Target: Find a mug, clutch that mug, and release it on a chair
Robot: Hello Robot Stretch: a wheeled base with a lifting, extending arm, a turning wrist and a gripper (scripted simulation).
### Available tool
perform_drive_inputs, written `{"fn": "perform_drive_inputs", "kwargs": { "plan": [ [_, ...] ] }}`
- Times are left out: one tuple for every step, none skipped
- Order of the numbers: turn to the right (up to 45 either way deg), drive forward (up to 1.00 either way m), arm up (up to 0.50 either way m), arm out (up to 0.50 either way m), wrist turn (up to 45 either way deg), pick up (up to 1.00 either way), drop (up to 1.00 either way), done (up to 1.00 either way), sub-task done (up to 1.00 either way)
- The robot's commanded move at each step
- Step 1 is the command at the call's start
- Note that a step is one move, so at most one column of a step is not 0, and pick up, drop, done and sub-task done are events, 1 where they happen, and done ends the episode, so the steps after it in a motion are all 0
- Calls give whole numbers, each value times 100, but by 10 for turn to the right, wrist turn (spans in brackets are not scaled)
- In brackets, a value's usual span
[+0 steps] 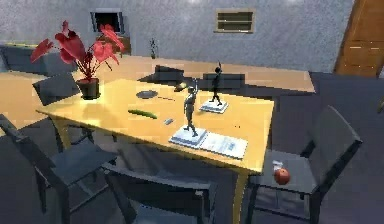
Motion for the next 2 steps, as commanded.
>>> {"fn": "perform_drive_inputs", "kwargs": {
  "plan": [
    [0,25,0,0,0,0,0,0,0],
    [-450,0,0,0,0,0,0,0,0]
  ]
}}
